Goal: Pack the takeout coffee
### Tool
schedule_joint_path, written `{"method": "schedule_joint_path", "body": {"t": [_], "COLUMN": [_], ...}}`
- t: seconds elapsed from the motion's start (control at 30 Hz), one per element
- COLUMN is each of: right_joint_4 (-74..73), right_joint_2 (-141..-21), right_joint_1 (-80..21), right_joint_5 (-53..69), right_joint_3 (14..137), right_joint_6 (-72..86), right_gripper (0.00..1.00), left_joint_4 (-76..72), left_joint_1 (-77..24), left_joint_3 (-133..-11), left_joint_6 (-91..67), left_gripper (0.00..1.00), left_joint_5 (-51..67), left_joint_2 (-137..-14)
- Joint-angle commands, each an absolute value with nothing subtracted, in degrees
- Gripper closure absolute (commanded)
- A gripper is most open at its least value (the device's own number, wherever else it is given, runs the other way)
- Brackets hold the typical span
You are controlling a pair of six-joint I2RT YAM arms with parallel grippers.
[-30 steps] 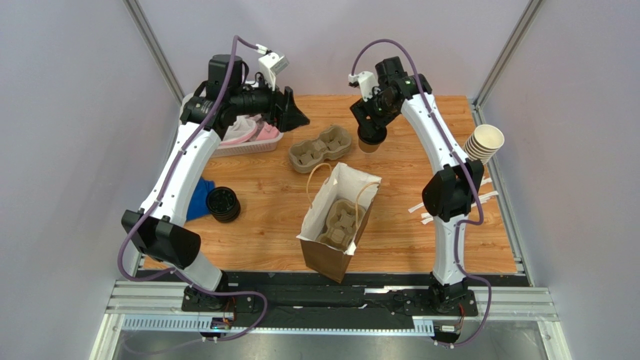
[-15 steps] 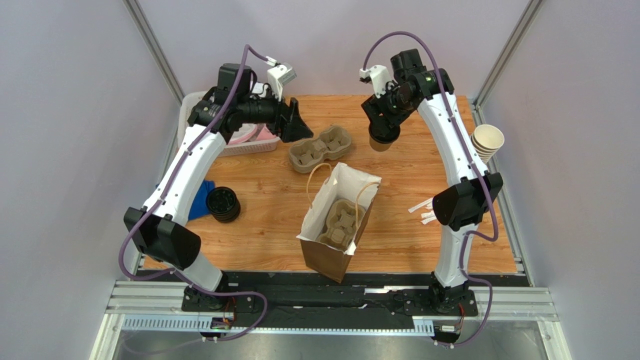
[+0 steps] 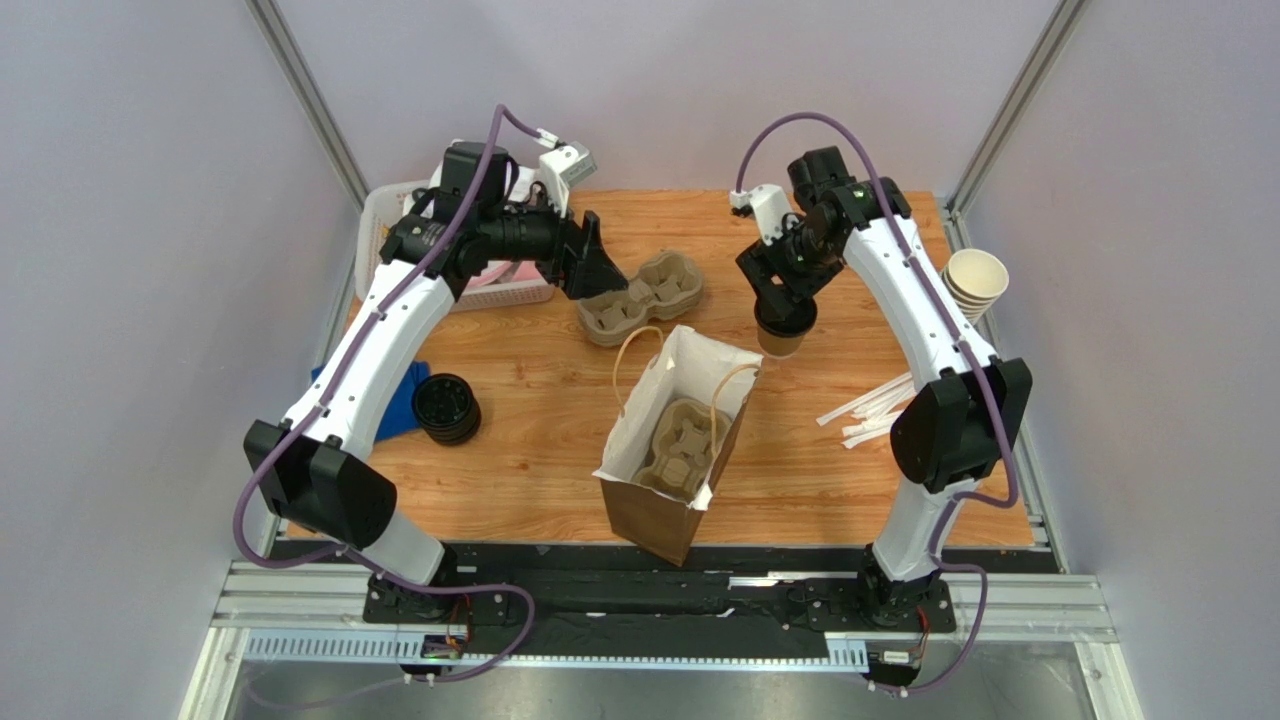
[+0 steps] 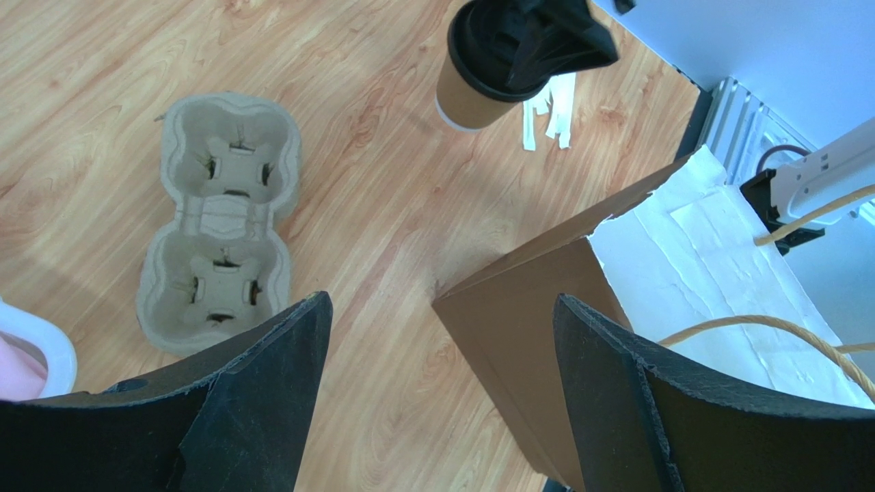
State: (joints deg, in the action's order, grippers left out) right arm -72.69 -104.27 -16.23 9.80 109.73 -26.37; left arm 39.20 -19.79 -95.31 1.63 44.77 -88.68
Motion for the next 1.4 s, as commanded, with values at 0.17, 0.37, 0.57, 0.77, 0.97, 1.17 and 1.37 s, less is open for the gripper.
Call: {"method": "schedule_joint_path", "body": {"t": [0.17,0.37,0.57,0.77,0.97,1.17,1.37], "right_joint_4": [-54.41,-49.4,-46.32,-45.18,-45.0,-45.0,-46.84], "right_joint_2": [-103.88,-104.59,-104.85,-104.85,-104.07,-104.24,-105.64], "right_joint_1": [-15.91,-15.82,-15.91,-15.82,-15.82,-15.47,-14.59], "right_joint_5": [9.4,9.4,9.32,9.58,10.28,10.9,11.6], "right_joint_3": [98.62,94.23,90.45,88.68,85.35,83.94,85.16], "right_joint_6": [-23.12,-23.11,-24.08,-25.13,-26.28,-26.98,-28.04], "right_gripper": [0.45,0.43,0.39,0.32,0.28,0.23,0.26], "left_joint_4": [37.97,37.97,38.06,38.32,38.85,39.64,39.9], "left_joint_1": [-19.95,-19.95,-20.04,-19.95,-19.95,-19.95,-19.95], "left_joint_3": [-94.05,-92.46,-92.46,-93.08,-94.31,-95.18,-95.89], "left_joint_6": [2.64,2.99,3.16,3.34,3.95,4.04,4.13], "left_gripper": [0.12,0.12,0.12,0.12,0.12,0.11,0.11], "left_joint_5": [44.48,43.86,43.51,43.15,42.8,42.54,42.45], "left_joint_2": [-84.9,-83.5,-83.23,-83.58,-84.55,-85.43,-85.96]}}
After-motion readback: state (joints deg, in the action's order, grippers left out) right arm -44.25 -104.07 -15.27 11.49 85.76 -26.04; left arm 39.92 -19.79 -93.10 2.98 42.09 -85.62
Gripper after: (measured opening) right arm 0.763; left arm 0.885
